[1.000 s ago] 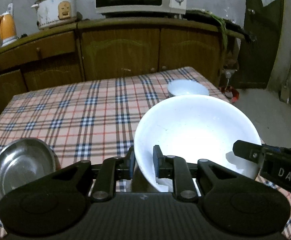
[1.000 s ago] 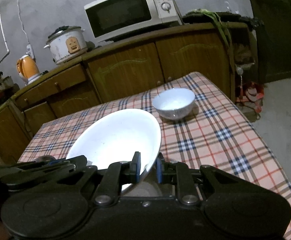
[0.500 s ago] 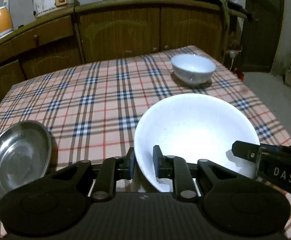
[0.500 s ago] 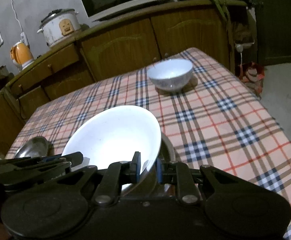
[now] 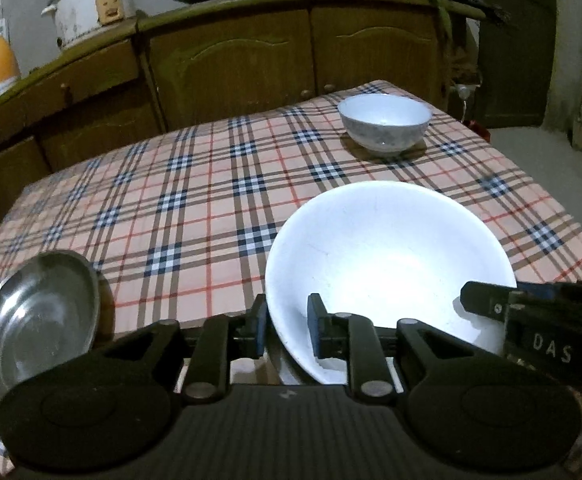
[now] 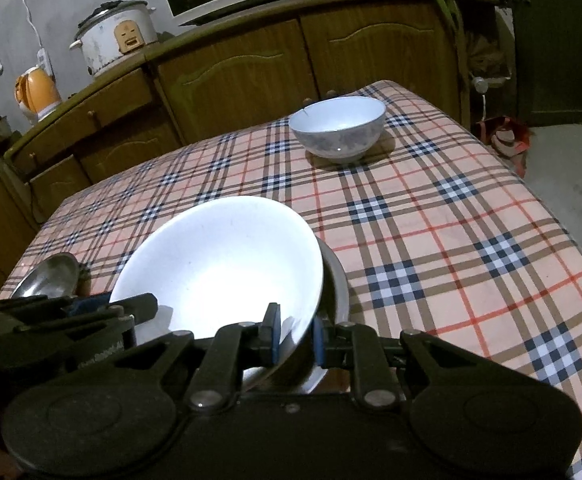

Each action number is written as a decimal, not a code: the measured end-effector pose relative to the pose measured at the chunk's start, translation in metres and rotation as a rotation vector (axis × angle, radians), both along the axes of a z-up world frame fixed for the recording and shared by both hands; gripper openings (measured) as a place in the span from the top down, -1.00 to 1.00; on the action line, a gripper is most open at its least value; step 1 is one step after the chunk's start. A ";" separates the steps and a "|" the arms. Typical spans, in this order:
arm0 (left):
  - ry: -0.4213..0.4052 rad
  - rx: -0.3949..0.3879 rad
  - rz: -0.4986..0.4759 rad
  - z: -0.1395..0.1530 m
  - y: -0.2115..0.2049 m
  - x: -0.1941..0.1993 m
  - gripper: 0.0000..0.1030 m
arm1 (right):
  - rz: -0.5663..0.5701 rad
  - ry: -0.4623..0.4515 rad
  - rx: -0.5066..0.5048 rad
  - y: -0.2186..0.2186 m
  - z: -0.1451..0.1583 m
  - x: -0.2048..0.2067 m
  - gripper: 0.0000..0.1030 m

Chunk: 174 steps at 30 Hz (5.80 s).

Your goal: Organize plates and bowls

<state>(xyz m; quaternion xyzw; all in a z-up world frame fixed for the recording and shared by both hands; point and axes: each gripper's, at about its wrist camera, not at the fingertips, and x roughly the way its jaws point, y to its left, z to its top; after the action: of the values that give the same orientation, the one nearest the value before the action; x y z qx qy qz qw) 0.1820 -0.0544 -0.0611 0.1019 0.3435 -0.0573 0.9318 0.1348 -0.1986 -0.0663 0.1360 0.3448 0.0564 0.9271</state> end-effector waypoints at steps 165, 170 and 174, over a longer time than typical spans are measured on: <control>-0.068 -0.109 -0.054 0.072 -0.022 -0.008 0.67 | -0.058 -0.142 0.096 -0.008 0.090 -0.021 0.52; -0.058 -0.104 -0.048 0.068 -0.020 -0.008 0.67 | -0.049 -0.126 0.093 -0.005 0.084 -0.021 0.52; -0.046 -0.099 -0.044 0.064 -0.018 -0.009 0.67 | -0.044 -0.113 0.091 -0.002 0.079 -0.021 0.52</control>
<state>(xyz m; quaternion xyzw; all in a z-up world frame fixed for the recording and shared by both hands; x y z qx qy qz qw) 0.1733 -0.0726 0.0028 0.0642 0.3167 -0.0924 0.9418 0.1140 -0.2010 0.0127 0.1821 0.2858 0.0592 0.9390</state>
